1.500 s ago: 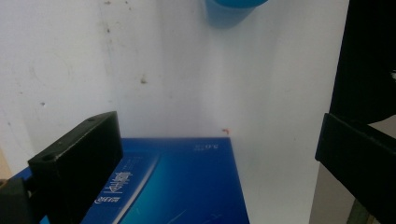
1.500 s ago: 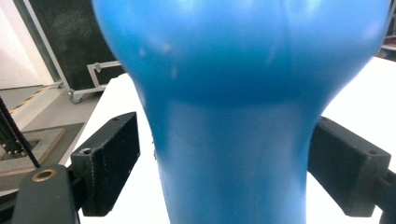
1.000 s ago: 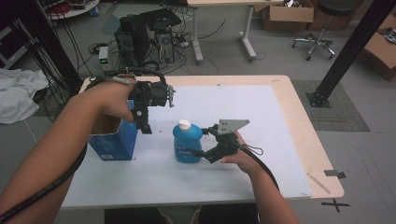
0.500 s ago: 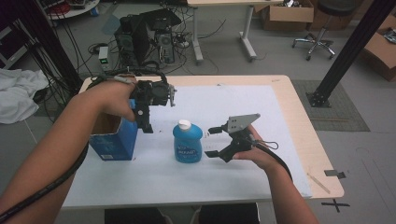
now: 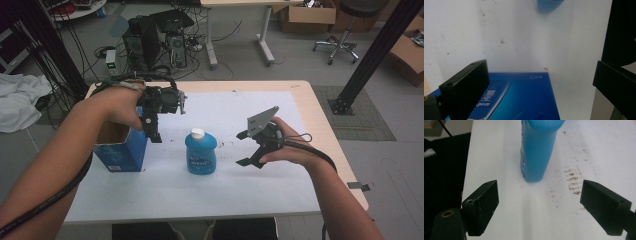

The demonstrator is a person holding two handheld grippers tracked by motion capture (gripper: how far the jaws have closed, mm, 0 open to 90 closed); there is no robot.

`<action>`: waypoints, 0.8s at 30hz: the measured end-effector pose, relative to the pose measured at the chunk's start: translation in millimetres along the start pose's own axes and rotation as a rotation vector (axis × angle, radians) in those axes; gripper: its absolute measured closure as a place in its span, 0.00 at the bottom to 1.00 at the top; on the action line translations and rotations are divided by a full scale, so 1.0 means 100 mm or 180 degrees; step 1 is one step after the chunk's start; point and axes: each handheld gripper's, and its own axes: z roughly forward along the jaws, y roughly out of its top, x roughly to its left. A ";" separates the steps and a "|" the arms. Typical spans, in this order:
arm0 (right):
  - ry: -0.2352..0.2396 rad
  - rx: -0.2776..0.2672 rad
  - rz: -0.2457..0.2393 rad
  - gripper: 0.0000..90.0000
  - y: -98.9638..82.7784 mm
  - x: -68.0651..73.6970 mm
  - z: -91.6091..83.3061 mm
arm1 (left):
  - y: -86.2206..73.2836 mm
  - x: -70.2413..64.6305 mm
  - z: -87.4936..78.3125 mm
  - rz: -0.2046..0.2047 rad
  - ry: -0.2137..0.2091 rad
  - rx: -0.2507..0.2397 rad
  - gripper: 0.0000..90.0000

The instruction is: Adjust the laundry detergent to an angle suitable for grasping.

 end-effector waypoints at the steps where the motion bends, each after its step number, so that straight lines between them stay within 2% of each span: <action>1: 0.0000 0.0065 -0.0022 0.17 0.03 -0.01 -0.06 | 0.00 0.00 0.00 0.0002 0.0004 0.0004 0.01; 2: 0.0011 0.0175 -0.0040 0.17 0.06 -0.02 -0.14 | 0.00 0.00 0.00 0.0000 0.0003 0.0000 0.01; 4: 0.0023 0.0231 -0.0057 0.17 0.08 -0.02 -0.18 | 0.00 0.00 0.00 0.0003 0.0002 -0.0003 0.01; 5: 0.0056 0.0355 -0.0067 0.17 0.12 -0.03 -0.25 | 0.00 0.00 0.00 0.0004 -0.0007 0.0005 0.01; 6: 0.0056 0.0355 -0.0067 0.17 0.12 -0.03 -0.25 | 0.00 0.00 0.00 0.0004 -0.0007 0.0005 0.01; 7: 0.0089 0.0454 -0.0082 0.17 0.15 -0.03 -0.31 | 0.00 0.00 0.00 0.0000 -0.0006 0.0016 0.01; 15: 0.0135 0.0717 -0.0095 0.17 0.21 -0.05 -0.46 | 0.00 0.01 0.00 0.0008 -0.0015 0.0029 0.01; 23: 0.0125 0.0988 -0.0032 0.17 0.22 -0.08 -0.59 | 0.01 0.02 0.00 -0.0004 -0.0029 0.0046 0.01; 24: 0.0130 0.1074 -0.0027 0.17 0.23 -0.10 -0.63 | 0.01 0.02 0.00 -0.0009 -0.0030 0.0048 0.01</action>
